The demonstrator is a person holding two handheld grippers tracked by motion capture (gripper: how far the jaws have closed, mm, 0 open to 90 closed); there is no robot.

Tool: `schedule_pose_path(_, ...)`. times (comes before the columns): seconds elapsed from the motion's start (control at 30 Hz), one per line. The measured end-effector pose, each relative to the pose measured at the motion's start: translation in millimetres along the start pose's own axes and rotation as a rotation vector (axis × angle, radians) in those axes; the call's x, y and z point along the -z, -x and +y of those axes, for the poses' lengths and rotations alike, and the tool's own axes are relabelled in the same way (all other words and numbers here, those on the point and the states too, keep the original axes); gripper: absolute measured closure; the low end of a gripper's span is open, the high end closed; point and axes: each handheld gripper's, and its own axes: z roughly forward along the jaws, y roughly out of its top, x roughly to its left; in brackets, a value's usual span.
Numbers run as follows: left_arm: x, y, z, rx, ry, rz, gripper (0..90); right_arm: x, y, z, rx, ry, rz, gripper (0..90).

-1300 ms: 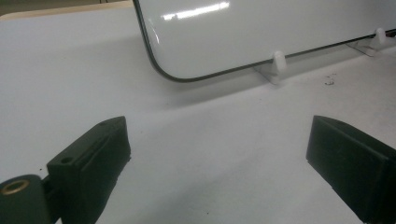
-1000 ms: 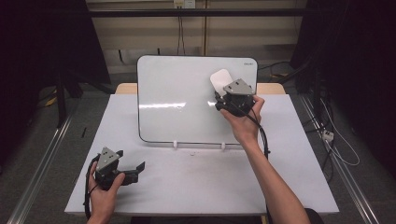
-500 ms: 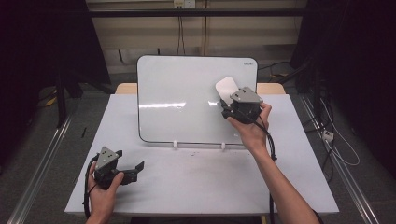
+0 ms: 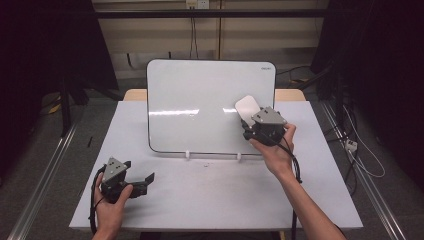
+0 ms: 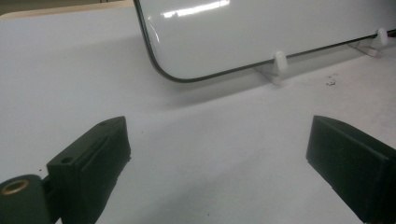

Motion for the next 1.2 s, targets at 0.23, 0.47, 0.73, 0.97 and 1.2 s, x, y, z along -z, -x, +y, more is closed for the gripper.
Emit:
schedule_pose_path(0.23, -0.3, 1.9, 1.0, -0.008, 0.002, -0.002, 6.1, 6.9, -2.2, -19.4, 0.01, -0.036, -0.004, 32.0)
schedule_pose_path(0.47, 0.6, 0.7, 2.0, -0.01, 0.004, 0.003, 6.1, 1.6, -6.5, -33.6, 0.03, -0.082, -0.001, 31.9)
schedule_pose_path(0.73, 3.1, -0.1, 1.5, -0.006, 0.009, 0.005, 6.1, -5.4, -14.4, -40.5, 0.073, -0.094, -0.029, 31.9)
schedule_pose_path(0.97, 1.2, 2.4, 1.9, -0.003, 0.004, 0.003, 6.1, -7.0, -14.7, -43.0, 0.108, -0.087, -0.039, 31.8)
schedule_pose_path(1.2, 0.9, 2.5, 1.9, -0.001, 0.002, 0.005, 6.1, -9.3, -10.7, -43.9, 0.124, -0.082, -0.03, 31.7)
